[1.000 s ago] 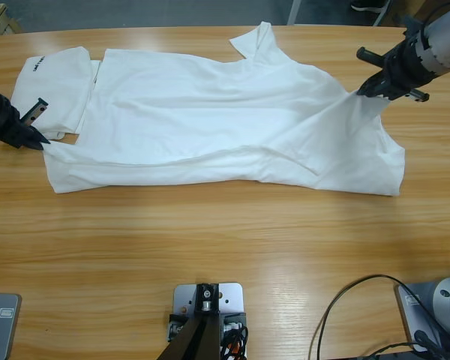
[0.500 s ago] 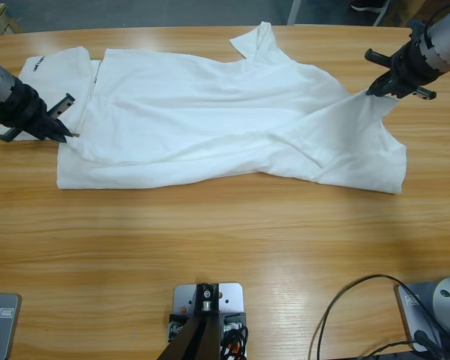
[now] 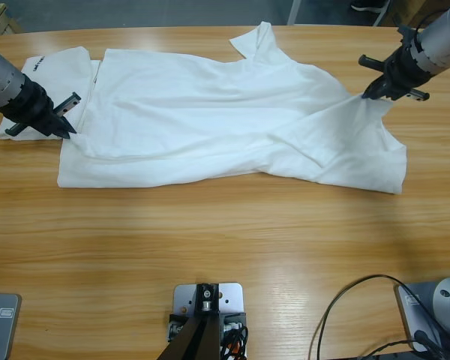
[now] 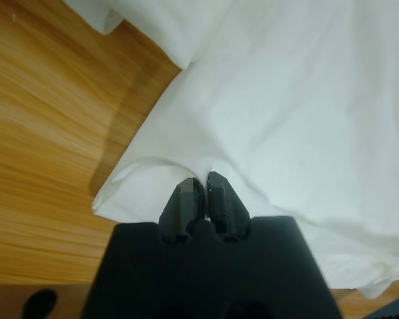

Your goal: Fold clothes

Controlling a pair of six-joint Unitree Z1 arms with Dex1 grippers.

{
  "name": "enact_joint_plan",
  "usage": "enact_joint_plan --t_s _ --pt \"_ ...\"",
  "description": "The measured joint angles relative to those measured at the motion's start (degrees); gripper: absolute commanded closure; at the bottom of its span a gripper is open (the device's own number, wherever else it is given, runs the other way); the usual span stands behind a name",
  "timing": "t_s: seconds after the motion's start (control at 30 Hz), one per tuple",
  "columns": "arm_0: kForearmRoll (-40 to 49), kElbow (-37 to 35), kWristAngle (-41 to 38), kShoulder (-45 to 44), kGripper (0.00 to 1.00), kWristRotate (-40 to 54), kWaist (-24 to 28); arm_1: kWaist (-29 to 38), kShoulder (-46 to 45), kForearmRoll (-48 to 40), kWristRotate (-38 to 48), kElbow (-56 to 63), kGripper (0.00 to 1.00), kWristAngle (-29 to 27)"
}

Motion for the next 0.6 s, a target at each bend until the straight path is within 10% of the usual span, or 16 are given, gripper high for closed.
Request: enact_joint_plan --t_s 0.03,0.6 --pt "0.00 -0.16 0.05 0.00 0.048 0.02 0.00 0.00 0.03 0.00 -0.01 -0.56 0.000 0.15" --pt "4.31 4.84 2.34 -8.71 0.018 6.04 -5.81 0.35 -16.51 10.67 4.12 6.59 0.032 -2.60"
